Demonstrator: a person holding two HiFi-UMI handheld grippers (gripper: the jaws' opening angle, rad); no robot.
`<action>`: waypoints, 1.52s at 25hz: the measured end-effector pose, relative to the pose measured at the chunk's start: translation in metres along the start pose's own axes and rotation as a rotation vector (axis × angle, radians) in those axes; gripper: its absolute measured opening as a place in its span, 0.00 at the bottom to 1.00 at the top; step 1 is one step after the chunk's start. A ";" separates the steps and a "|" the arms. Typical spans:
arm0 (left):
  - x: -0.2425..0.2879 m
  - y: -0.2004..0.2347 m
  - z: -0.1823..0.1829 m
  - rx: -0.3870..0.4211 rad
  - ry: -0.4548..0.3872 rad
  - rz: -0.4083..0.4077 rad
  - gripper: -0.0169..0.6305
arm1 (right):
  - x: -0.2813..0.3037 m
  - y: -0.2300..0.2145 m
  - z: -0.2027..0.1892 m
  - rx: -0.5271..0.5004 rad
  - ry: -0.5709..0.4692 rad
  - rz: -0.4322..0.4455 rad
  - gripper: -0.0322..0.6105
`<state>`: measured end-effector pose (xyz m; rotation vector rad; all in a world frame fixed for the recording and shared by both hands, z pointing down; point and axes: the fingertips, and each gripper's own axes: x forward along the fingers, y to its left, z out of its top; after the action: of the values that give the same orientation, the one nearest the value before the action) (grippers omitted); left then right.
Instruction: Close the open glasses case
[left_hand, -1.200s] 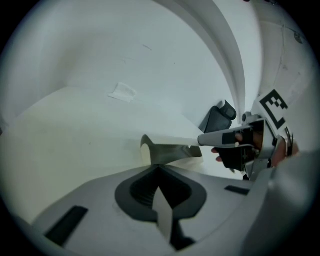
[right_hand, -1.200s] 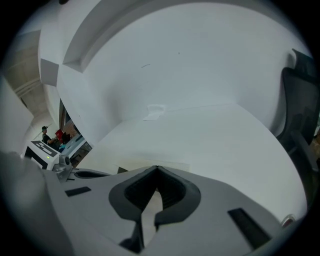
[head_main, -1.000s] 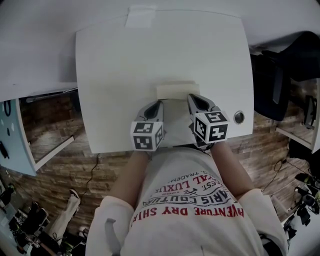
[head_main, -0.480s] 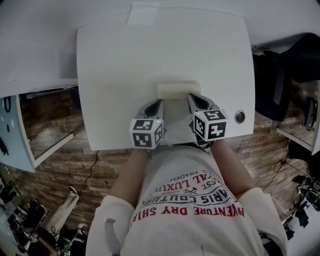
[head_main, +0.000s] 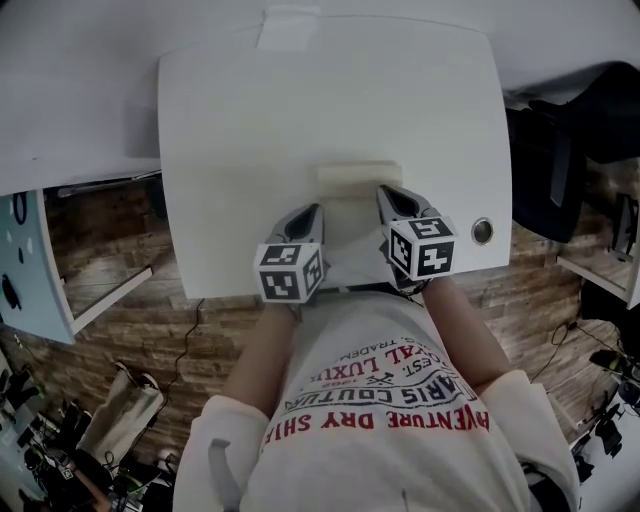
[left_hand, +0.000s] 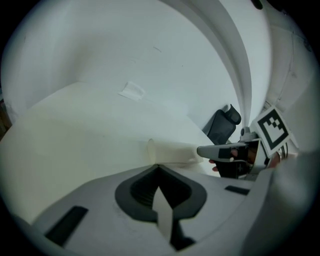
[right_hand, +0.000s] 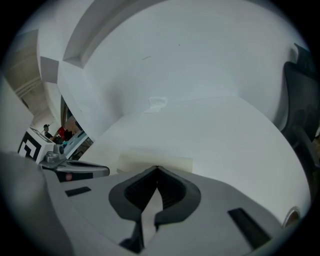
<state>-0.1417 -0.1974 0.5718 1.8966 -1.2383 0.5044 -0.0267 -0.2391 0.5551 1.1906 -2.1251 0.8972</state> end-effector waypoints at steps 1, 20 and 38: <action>-0.004 -0.003 0.007 0.003 -0.019 -0.004 0.02 | -0.006 0.004 0.007 -0.018 -0.030 0.008 0.07; -0.131 -0.094 0.192 0.363 -0.547 -0.059 0.02 | -0.140 0.053 0.151 -0.209 -0.546 0.009 0.07; -0.125 -0.086 0.191 0.351 -0.528 -0.026 0.02 | -0.134 0.050 0.145 -0.238 -0.506 -0.002 0.07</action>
<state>-0.1377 -0.2600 0.3362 2.4431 -1.5279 0.2165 -0.0270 -0.2606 0.3528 1.3976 -2.5319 0.3425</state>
